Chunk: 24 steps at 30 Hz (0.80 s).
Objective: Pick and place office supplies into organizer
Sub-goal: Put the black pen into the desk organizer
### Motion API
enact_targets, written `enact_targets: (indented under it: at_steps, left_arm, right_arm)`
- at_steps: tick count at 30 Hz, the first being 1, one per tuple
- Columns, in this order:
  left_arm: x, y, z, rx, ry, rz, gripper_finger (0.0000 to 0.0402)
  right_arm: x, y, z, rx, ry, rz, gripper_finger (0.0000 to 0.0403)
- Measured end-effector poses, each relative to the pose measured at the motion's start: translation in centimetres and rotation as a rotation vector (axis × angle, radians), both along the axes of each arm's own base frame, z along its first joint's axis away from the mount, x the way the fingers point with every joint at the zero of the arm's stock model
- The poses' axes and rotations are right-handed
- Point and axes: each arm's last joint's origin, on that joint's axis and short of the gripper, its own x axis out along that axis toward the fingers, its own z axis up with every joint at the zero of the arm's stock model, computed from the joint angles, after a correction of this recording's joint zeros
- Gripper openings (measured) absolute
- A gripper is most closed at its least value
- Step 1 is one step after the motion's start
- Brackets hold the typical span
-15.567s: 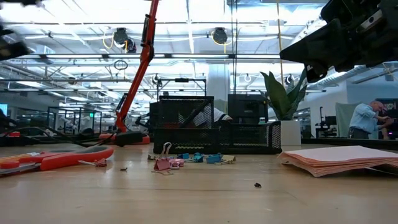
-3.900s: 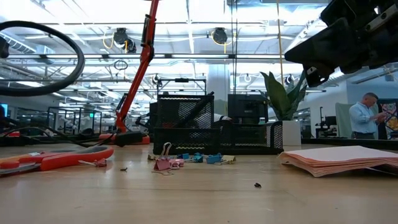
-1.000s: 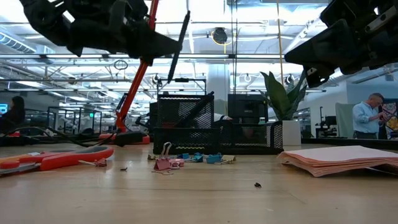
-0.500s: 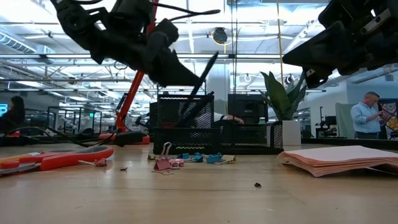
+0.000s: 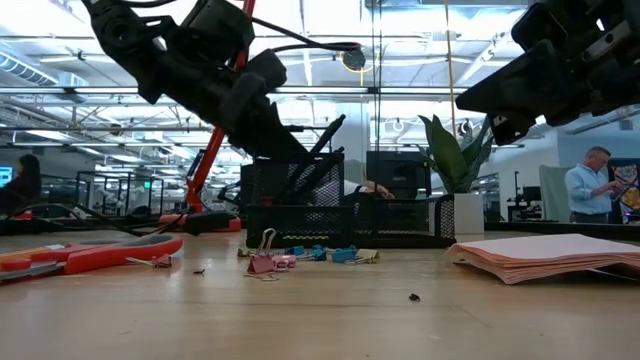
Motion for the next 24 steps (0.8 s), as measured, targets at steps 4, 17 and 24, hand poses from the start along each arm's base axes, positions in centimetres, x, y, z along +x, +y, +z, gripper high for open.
enact_targets:
  at_steps: [4, 17, 24]
  left_arm:
    - [-0.04, -0.05, -0.17, -0.022, 0.015, 0.011, 0.0026]
    - [-0.16, -0.88, -0.39, 0.065, 0.055, -0.066, 0.0026]
    - [-0.16, -0.86, -0.40, 0.023, 0.050, -0.053, 0.0026]
  right_arm:
    - [0.00, 0.00, 0.02, -0.001, -0.002, 0.000, 0.0004]
    - [0.00, 0.00, -0.03, -0.005, 0.003, 0.001, 0.0004]
    - [0.00, 0.00, -0.02, -0.005, 0.002, 0.001, 0.0004]
